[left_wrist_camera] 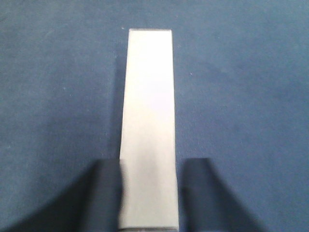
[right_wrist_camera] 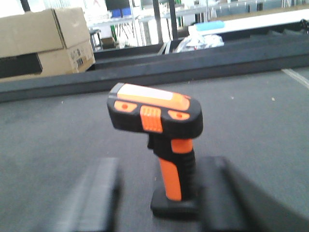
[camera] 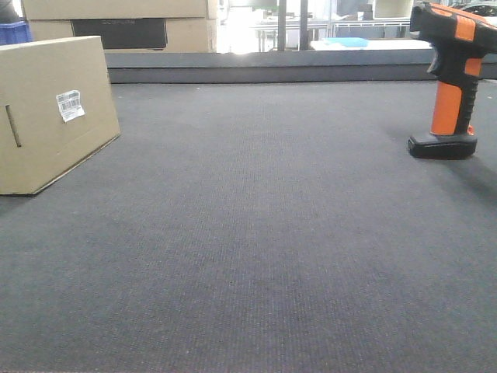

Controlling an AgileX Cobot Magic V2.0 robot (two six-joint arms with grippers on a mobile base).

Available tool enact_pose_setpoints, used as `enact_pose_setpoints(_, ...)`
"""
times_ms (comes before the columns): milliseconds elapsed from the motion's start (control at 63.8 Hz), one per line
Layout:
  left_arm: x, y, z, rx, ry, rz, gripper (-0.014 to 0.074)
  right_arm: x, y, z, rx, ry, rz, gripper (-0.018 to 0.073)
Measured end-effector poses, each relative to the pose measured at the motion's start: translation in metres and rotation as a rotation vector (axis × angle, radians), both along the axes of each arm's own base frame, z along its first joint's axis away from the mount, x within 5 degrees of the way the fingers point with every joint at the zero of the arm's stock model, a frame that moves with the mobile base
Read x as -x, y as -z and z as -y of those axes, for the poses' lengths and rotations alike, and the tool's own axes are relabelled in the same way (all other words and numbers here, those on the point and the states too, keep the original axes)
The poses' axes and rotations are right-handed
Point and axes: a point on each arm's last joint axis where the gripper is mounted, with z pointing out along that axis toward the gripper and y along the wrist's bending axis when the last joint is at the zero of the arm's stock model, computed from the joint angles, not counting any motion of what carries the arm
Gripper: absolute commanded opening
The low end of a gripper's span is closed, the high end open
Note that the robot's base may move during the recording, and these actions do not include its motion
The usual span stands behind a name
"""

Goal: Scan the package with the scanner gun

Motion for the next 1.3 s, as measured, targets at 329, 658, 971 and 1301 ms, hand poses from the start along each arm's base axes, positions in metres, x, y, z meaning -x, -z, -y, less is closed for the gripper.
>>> enact_pose_setpoints(329,0.021,0.02,0.004,0.063,-0.003,0.006,-0.0111,0.04,-0.022,-0.004,-0.001,-0.032,-0.024,-0.0168)
enact_pose_setpoints(658,0.075,0.059,0.0,0.116,-0.072,0.294,-0.0111,0.073,-0.029,-0.007,0.036,-0.057,-0.058,-0.0168)
enact_pose_setpoints(971,0.145,0.09,-0.005,0.148,-0.128,0.541,-0.0111,0.084,-0.031,-0.007,0.058,-0.061,-0.053,-0.0168)
enact_pose_setpoints(1301,0.216,0.082,-0.004,0.054,-0.065,0.709,-0.0111,0.117,-0.039,-0.008,0.076,-0.061,0.008,-0.0168)
